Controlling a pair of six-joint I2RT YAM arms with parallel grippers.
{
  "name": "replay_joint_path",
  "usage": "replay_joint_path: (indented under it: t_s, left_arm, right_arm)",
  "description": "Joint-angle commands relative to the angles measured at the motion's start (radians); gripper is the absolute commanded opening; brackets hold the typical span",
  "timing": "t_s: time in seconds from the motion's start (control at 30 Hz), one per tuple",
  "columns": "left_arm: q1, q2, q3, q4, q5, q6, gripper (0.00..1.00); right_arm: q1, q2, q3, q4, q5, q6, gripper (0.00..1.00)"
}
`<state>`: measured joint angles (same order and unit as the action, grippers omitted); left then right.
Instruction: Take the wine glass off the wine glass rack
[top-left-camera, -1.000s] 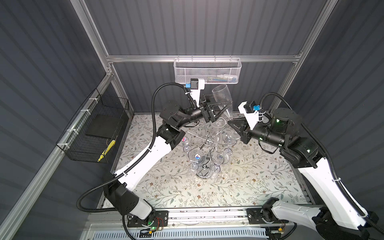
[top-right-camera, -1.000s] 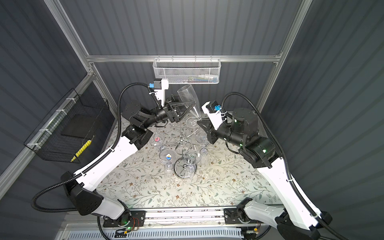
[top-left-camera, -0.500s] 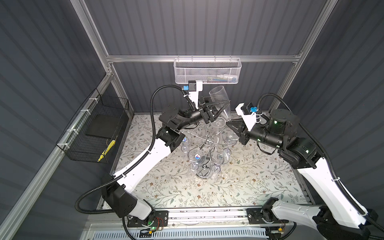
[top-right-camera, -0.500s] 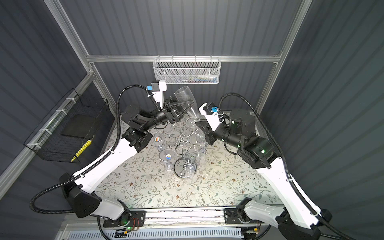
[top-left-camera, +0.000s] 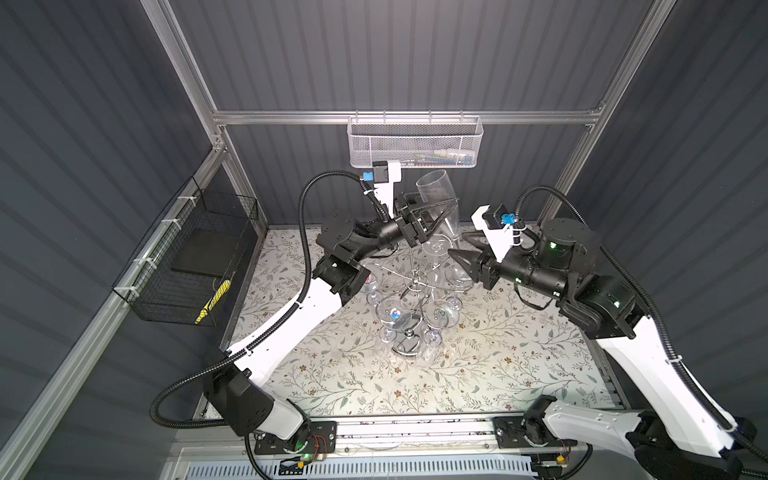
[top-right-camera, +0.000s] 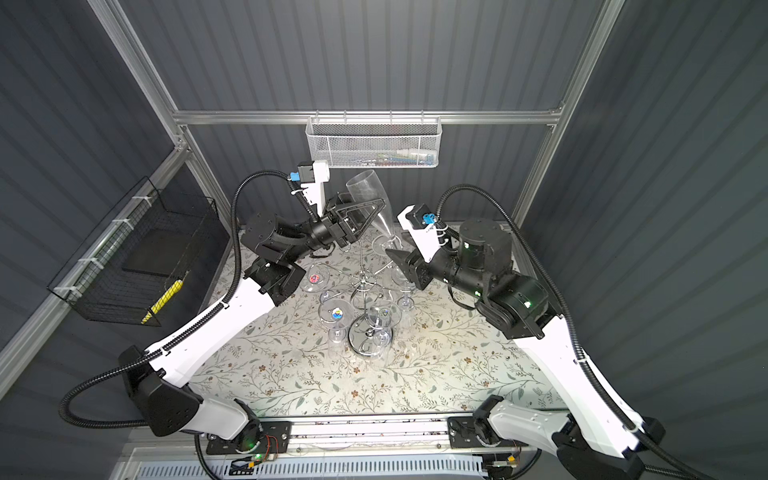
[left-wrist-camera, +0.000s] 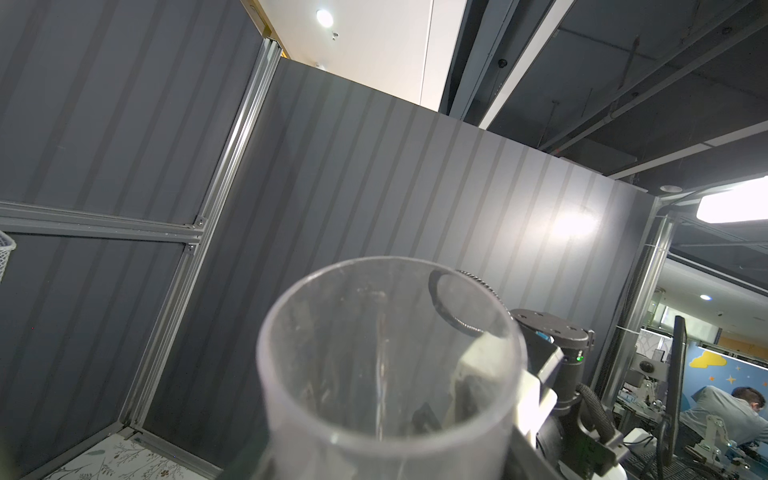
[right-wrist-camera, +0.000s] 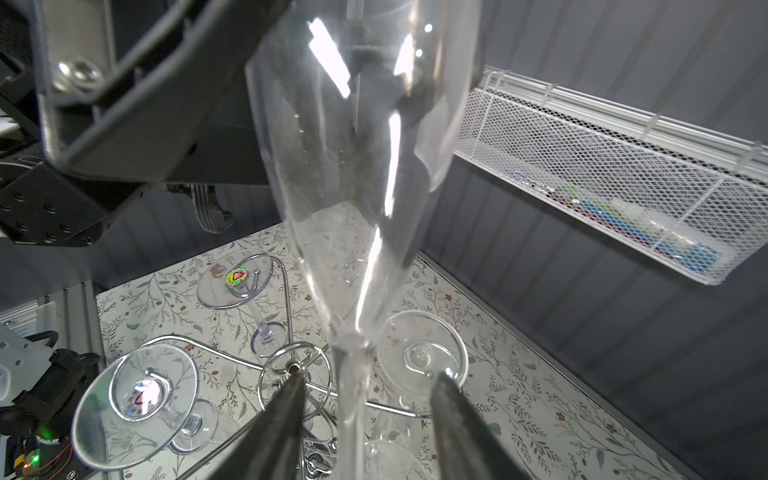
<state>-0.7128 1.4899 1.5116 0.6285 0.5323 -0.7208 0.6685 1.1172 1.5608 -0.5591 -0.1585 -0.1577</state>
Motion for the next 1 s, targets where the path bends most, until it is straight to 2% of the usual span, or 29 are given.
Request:
replay_joint_path:
  t_s: [0.0,0.2,0.33,0.47,0.53,0.73,0.83,0.97]
  left_arm:
    - [0.002,-0.038,0.015,0.0,-0.047,0.057,0.5]
    - [0.001,-0.075,0.071,-0.161,-0.121,0.259,0.52]
    - [0.002,-0.083,0.163,-0.378,-0.194,0.437,0.52]
    - [0.014,-0.095,0.18,-0.426,-0.322,0.547,0.52]
    - [0.044,-0.083,0.216,-0.446,-0.337,0.556,0.52]
    - [0.208,-0.01,0.313,-0.462,-0.324,0.534,0.52]
    - [0.257,0.01,0.307,-0.467,-0.366,0.583,0.52]
    - [0.36,0.023,0.248,-0.412,-0.357,0.556,0.52]
  right_arm:
    - [0.005,-0.053,-0.018,0.096,0.076,0.017,0.99]
    - [0.006,-0.161,-0.081,0.248,0.155,0.027,0.99]
    - [0.005,-0.206,-0.087,0.254,0.189,0.032,0.99]
    - [0.005,-0.227,-0.087,0.233,0.211,0.028,0.99]
    - [0.005,-0.232,-0.087,0.227,0.216,0.03,0.99]
    - [0.005,-0.231,-0.092,0.224,0.214,0.041,0.99]
    - [0.005,-0.231,-0.099,0.224,0.216,0.046,0.99]
    - [0.006,-0.232,-0.111,0.224,0.232,0.041,0.99]
